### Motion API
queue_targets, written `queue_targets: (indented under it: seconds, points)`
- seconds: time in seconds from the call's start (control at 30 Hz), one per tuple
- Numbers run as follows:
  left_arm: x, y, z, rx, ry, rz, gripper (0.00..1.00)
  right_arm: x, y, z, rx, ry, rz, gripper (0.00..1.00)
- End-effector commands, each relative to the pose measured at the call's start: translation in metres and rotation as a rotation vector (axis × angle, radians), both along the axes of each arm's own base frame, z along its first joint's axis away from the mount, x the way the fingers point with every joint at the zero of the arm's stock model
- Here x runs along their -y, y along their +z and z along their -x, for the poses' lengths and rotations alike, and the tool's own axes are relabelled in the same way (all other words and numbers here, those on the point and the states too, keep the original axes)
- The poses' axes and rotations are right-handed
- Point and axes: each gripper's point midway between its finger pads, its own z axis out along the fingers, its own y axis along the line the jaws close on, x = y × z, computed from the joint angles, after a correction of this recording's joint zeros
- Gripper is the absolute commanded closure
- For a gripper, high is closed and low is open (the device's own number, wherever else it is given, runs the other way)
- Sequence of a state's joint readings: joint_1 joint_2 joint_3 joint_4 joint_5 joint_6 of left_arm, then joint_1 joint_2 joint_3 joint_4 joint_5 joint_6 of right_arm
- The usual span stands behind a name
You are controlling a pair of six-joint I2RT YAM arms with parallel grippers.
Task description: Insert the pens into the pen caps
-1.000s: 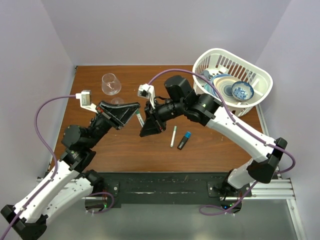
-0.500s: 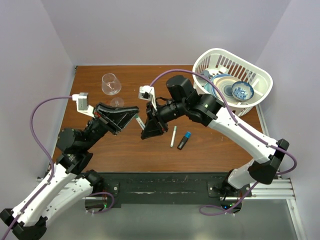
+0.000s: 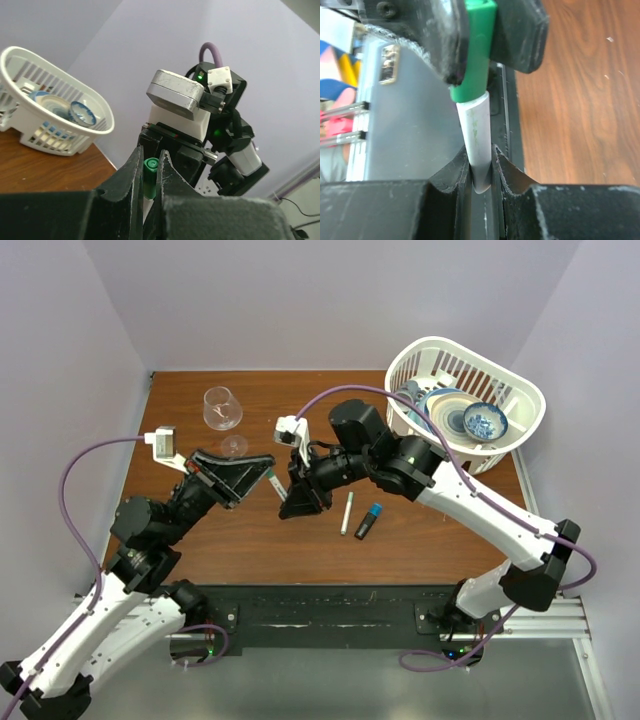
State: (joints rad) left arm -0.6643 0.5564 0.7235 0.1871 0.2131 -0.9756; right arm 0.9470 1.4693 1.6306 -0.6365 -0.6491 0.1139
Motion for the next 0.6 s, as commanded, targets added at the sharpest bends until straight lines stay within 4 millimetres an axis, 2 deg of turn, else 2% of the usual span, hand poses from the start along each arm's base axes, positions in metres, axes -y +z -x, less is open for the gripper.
queue_targets:
  seconds: [0.0, 0.07, 0.1, 0.2, 0.27, 0.33, 0.43, 0.5, 0.53, 0.57]
  points:
    - [0.035, -0.138, 0.099, -0.372, -0.565, -0.427, 1.00, -0.001, 0.188, -0.113, 0.450, -0.455, -0.533, 1.00]
    - [0.038, -0.128, 0.093, -0.322, -0.544, -0.406, 1.00, -0.005, 0.191, -0.113, 0.410, -0.461, -0.543, 1.00]
    - [0.041, -0.124, 0.093, -0.305, -0.555, -0.388, 1.00, -0.013, 0.185, -0.115, 0.396, -0.450, -0.538, 1.00]
    - [0.044, -0.129, 0.092, -0.294, -0.571, -0.386, 1.00, -0.021, 0.180, -0.114, 0.379, -0.456, -0.533, 1.00]
    - [0.040, -0.138, 0.091, -0.291, -0.545, -0.430, 1.00, -0.015, 0.182, -0.118, 0.371, -0.505, -0.552, 1.00]
    - [0.038, -0.140, 0.091, -0.280, -0.533, -0.430, 1.00, -0.008, 0.190, -0.122, 0.367, -0.528, -0.560, 1.00]
    - [0.037, -0.146, 0.101, -0.254, -0.599, -0.463, 1.00, -0.010, 0.199, -0.121, 0.344, -0.505, -0.598, 1.00]
    - [0.037, -0.134, 0.109, -0.214, -0.637, -0.401, 1.00, -0.013, 0.202, -0.114, 0.340, -0.447, -0.614, 1.00]
    - [0.037, -0.137, 0.118, -0.220, -0.690, -0.382, 1.00, -0.013, 0.203, -0.111, 0.356, -0.427, -0.616, 1.00]
    - [0.037, -0.122, 0.122, -0.201, -0.712, -0.319, 1.00, -0.014, 0.203, -0.108, 0.379, -0.400, -0.617, 1.00]
